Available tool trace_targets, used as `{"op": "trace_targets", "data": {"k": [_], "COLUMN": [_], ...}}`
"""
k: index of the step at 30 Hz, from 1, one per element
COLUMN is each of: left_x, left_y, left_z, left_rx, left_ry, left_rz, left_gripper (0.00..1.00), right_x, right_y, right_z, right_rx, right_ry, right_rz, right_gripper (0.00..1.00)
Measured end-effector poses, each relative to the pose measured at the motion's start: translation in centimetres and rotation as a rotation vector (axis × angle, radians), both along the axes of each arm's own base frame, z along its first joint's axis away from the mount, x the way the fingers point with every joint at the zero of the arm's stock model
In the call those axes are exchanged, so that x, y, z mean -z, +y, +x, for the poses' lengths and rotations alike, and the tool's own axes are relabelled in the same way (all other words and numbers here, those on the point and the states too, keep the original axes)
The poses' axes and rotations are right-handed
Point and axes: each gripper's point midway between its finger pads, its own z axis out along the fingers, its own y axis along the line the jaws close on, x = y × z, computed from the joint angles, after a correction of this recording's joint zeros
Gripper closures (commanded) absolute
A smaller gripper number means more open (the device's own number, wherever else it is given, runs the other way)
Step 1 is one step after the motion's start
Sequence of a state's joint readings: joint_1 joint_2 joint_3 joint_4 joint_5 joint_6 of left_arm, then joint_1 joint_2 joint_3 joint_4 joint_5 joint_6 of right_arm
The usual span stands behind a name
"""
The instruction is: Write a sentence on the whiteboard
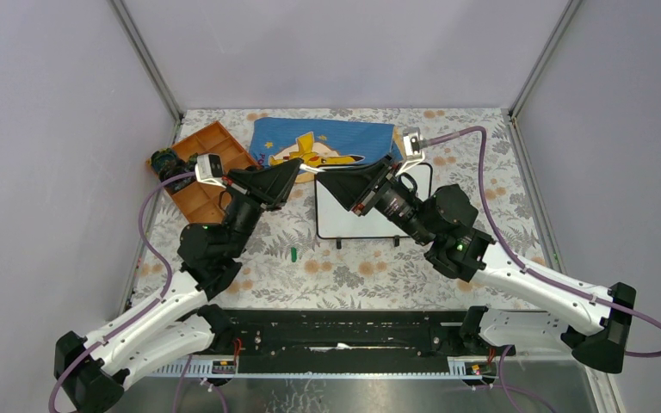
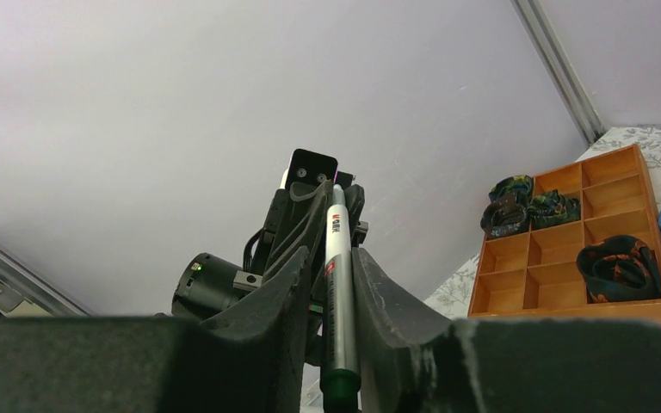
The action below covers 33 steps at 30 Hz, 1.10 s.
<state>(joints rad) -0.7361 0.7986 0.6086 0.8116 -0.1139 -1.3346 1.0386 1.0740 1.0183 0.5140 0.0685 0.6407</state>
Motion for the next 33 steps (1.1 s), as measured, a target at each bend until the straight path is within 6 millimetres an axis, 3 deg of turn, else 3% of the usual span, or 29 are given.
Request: {"op": "trace_targets", "data": {"k": [9,20,29,33], "left_x": [0.04,-0.01,0.14,0.15], "left_y": [-0.1,-0.17,-0.4,-0.43], "left_z": [-0.01,-0.12,-0.06,-0.06], "left_rx": [0.004,0.01,0.015,0.014], "left_ry": [0.004,0.007,0.014,0.016], "left_rz": [-0.002,-0.008,-0.008,-0.01], "left_gripper": [1.0,1.0,1.0,1.0], "right_x": [-0.16,-0.24,-0.2,-0.18], "right_y": [-0.04,-0.11,-0.15,-0.17], "right_z": [0.04,0.26,0.53,0.57], "right_rx": [0.002,0.015,0.029,0.031], "right_ry": [-0.003,-0.007,-0.004,-0.004], "right_rz": [0.006,0.009,0.011,0.01], "right_gripper": [0.65,0.75,0.73,0.79]}}
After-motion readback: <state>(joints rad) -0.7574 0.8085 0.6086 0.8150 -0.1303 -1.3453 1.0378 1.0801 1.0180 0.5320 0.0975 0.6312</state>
